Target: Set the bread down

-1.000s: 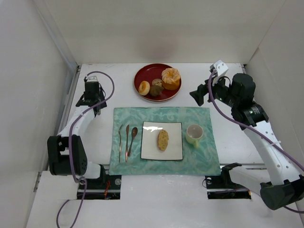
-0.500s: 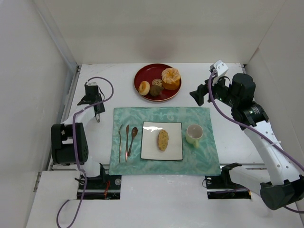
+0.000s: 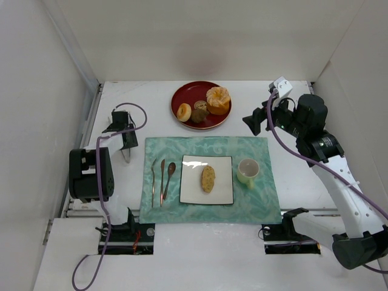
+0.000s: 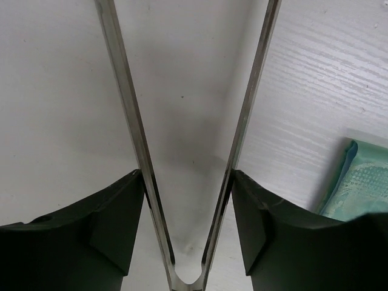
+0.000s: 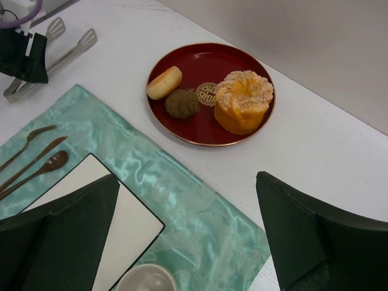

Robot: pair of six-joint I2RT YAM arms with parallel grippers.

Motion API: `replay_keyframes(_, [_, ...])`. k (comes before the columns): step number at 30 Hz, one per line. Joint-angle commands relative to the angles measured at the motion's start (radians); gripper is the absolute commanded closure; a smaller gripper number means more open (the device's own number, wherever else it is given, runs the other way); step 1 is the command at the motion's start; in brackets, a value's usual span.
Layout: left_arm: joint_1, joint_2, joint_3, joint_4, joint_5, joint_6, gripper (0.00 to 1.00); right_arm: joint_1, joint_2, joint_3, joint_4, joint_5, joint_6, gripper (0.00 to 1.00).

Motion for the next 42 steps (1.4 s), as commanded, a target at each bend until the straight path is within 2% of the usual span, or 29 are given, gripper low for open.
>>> replay_keyframes(1, [0.005, -0.006, 0.007, 0.004, -0.016, 0.013, 0.45, -0.004, -0.023, 0.002, 0.052, -0.016, 0.005, 0.00])
replay_keyframes(5, [0.005, 0.015, 0.007, -0.016, -0.016, 0.013, 0.39, -0.004, -0.023, 0.002, 0.052, -0.016, 0.005, 0.00])
replay_keyframes(8, [0.005, 0.015, 0.007, -0.016, -0.016, 0.013, 0.31, -0.004, -0.023, 0.002, 0.052, -0.016, 0.005, 0.00])
replay_keyframes(15, [0.005, 0.006, 0.007, -0.025, -0.005, 0.013, 0.29, -0.004, -0.023, 0.002, 0.052, -0.016, 0.005, 0.00])
replay_keyframes(18, [0.005, -0.032, 0.017, -0.035, -0.005, 0.004, 0.28, -0.004, -0.033, 0.002, 0.052, -0.016, 0.005, 0.00])
replay_keyframes(19, [0.005, -0.083, 0.017, -0.035, -0.005, -0.010, 0.24, -0.004, -0.033, 0.002, 0.052, -0.016, 0.005, 0.00])
replay_keyframes(23, [0.005, -0.225, 0.017, -0.035, 0.019, -0.028, 0.22, -0.004, -0.023, 0.002, 0.052, -0.025, 0.005, 0.00])
replay_keyframes(27, [0.005, -0.354, 0.017, -0.050, 0.122, -0.047, 0.18, -0.004, -0.023, 0.002, 0.052, -0.025, 0.005, 0.00])
replay_keyframes(29, [0.005, -0.454, 0.007, -0.050, 0.217, -0.059, 0.10, -0.004, -0.023, 0.002, 0.052, -0.025, 0.005, 0.00])
replay_keyframes(30, [0.005, -0.489, 0.007, -0.050, 0.217, -0.059, 0.07, -0.004, -0.014, 0.002, 0.052, -0.025, 0.005, 0.00])
replay_keyframes(32, [-0.005, -0.557, 0.020, -0.050, 0.335, -0.068, 0.00, -0.004, -0.004, 0.011, 0.043, -0.025, 0.015, 0.00])
replay_keyframes(37, [-0.005, -0.701, 0.029, 0.003, 0.608, -0.068, 0.00, -0.004, 0.038, 0.039, 0.029, 0.019, 0.035, 0.00])
replay_keyframes(42, [-0.015, -0.770, -0.071, 0.082, 0.702, -0.079, 0.00, -0.004, 0.038, 0.018, 0.059, 0.054, 0.045, 0.00])
